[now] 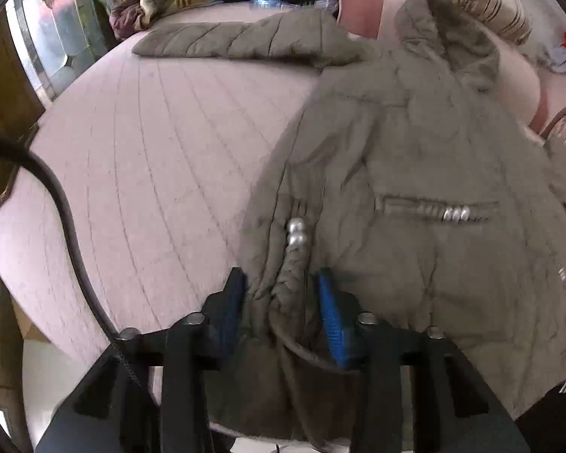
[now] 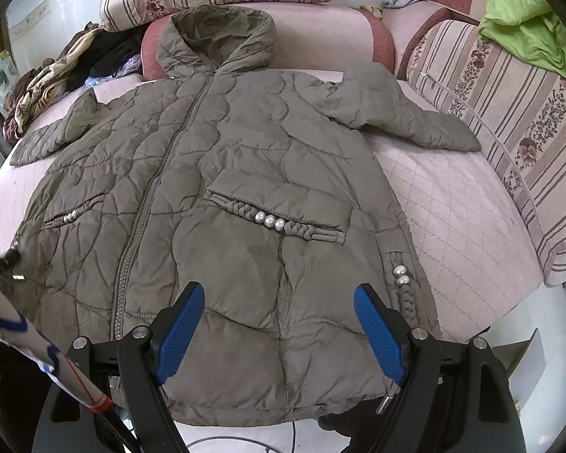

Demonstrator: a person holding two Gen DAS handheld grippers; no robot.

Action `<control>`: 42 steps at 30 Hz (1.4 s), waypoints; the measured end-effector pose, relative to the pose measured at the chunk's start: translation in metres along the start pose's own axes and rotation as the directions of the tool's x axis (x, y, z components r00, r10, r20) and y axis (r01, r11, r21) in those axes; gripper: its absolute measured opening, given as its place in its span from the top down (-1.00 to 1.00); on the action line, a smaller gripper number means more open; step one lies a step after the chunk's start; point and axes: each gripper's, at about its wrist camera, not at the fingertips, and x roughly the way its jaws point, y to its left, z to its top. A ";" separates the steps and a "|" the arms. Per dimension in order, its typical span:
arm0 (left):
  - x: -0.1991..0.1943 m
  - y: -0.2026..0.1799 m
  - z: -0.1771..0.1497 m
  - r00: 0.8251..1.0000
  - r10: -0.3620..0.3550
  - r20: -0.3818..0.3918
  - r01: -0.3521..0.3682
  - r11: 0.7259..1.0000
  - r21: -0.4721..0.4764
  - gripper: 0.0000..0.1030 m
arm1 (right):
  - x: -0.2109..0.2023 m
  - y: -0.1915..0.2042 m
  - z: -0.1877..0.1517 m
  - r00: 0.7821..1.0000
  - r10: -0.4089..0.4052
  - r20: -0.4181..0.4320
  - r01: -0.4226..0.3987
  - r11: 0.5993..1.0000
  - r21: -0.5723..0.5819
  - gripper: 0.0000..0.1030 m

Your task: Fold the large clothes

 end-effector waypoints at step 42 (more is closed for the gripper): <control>-0.135 -0.041 -0.005 0.944 0.164 0.286 -0.192 0.978 0.075 -0.68 | -0.028 0.037 0.007 0.992 0.056 0.111 -0.045 0.994 -0.099 -0.84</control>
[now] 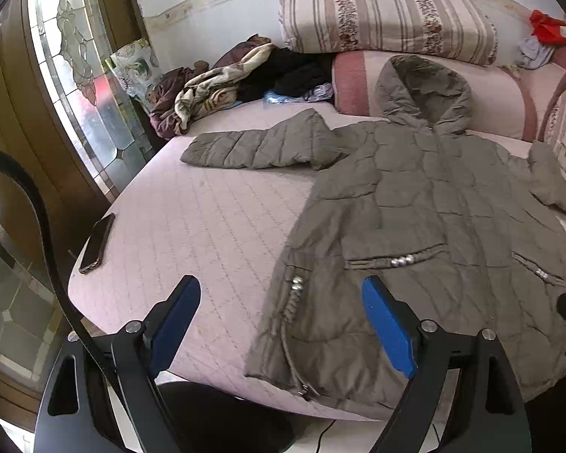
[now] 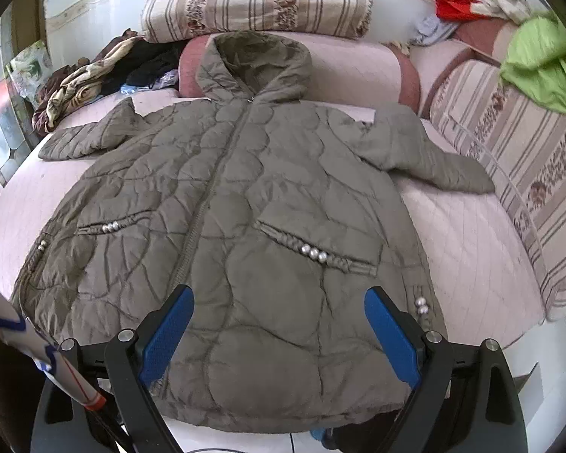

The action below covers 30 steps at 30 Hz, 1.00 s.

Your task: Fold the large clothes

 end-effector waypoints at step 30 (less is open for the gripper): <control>0.156 0.166 0.101 0.982 0.141 -0.124 -0.170 0.947 -0.271 -0.68 | 0.037 0.077 0.055 0.995 0.089 -0.050 -0.094 0.990 -0.105 -0.83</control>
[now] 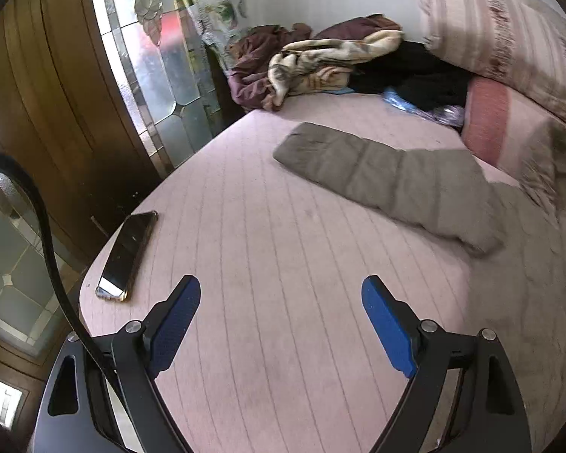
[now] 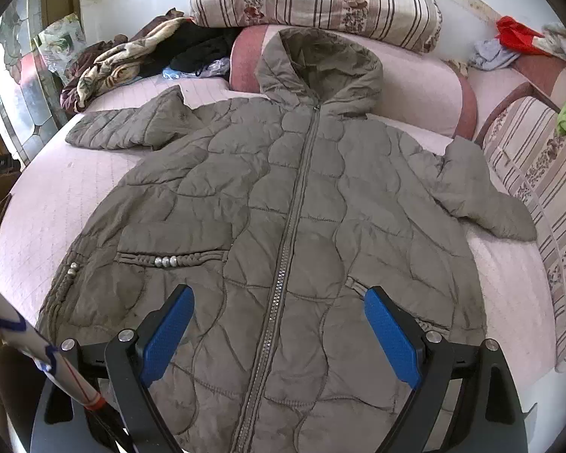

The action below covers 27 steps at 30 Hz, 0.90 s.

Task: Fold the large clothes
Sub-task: 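Move the left gripper to the sleeve cuff and grasp it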

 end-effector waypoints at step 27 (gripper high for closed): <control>0.253 0.015 0.107 0.877 -0.453 -0.157 0.313 0.789 -0.528 -0.68 | 0.094 -0.006 0.002 0.993 -0.017 -0.113 0.019 1.000 0.016 -0.83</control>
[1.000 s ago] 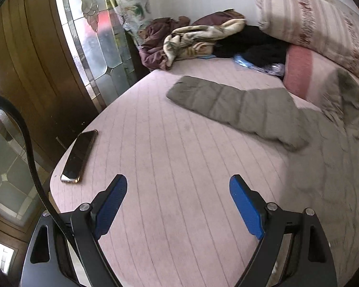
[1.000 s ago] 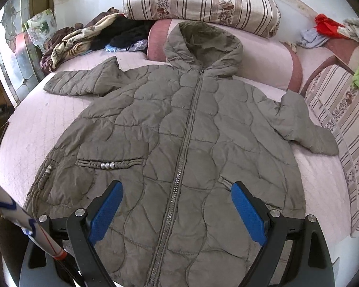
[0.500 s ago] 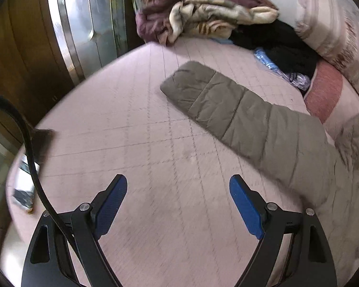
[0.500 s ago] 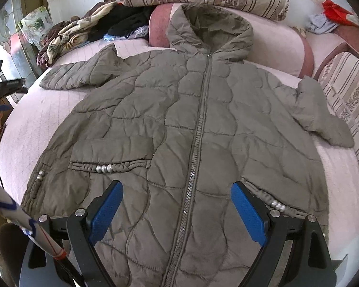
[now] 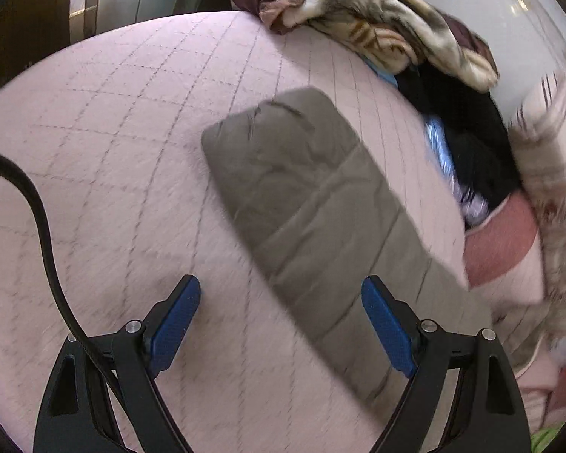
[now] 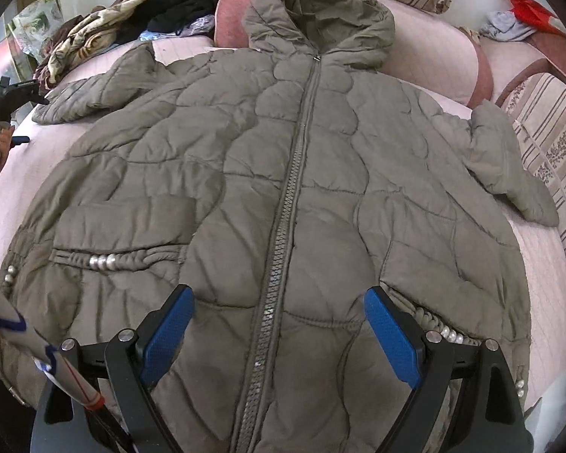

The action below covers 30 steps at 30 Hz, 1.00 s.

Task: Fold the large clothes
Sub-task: 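Move the left gripper to the sleeve cuff and grasp it, then fold the held sleeve across the coat body and open the left gripper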

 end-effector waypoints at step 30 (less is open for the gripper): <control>-0.051 -0.144 -0.030 0.975 -0.218 -0.037 0.219 0.938 0.270 0.83 | -0.025 -0.020 0.010 0.993 -0.055 0.106 0.053 0.998 0.021 -0.53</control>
